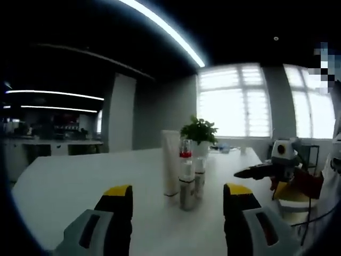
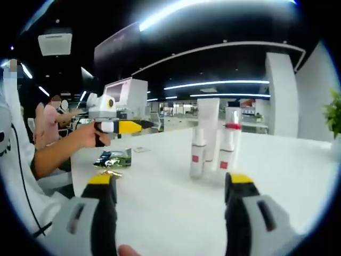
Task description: Arrange the skincare products in the storage area until every visible bottle or jar stands upright without overlapping.
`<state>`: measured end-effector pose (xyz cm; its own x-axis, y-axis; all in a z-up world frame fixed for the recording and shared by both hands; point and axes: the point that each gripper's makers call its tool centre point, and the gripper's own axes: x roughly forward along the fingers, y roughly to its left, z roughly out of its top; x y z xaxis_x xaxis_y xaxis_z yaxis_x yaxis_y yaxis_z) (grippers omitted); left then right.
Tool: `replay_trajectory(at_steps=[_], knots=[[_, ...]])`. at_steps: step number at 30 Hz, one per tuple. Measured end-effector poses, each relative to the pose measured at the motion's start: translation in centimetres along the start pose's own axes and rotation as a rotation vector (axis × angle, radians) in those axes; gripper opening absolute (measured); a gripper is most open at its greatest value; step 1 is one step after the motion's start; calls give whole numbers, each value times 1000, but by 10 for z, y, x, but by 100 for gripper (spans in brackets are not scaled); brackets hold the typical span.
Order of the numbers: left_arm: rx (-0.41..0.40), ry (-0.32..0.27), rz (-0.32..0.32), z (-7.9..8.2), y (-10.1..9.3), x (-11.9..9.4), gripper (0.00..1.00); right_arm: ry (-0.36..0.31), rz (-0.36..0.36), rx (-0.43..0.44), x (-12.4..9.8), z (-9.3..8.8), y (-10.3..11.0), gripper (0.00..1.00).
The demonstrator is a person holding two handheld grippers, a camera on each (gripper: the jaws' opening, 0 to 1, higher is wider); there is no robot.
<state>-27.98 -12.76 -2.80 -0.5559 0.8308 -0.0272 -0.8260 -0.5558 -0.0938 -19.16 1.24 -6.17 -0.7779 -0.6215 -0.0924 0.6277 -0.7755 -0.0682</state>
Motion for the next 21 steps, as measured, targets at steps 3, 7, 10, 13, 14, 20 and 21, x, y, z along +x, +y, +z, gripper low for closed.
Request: replay_trajectory(at_steps=[3,7,10,13,14,20,21], knots=[[-10,4,29,-3,4,-11,75,-2,19,-5,5,3,4,84],[-9,21,77,-10,10,-29,81,-4,51,-7,12,5,10,84],[-8,25,101,-15,14,-41,84,10,80,-11,20,3,16,84],[-10,48,138,-24,20,-52,89,15,104,-17,26,2,21,83],[-13,53,150,-26,21,-56,89,16,112,-17,27,2,23,83],[-6,64,196,-35,27,-76,94,22,165,-27,41,3,36,82],[-5,70,204,-36,27,-78,95,23,174,-29,45,3,37,82]])
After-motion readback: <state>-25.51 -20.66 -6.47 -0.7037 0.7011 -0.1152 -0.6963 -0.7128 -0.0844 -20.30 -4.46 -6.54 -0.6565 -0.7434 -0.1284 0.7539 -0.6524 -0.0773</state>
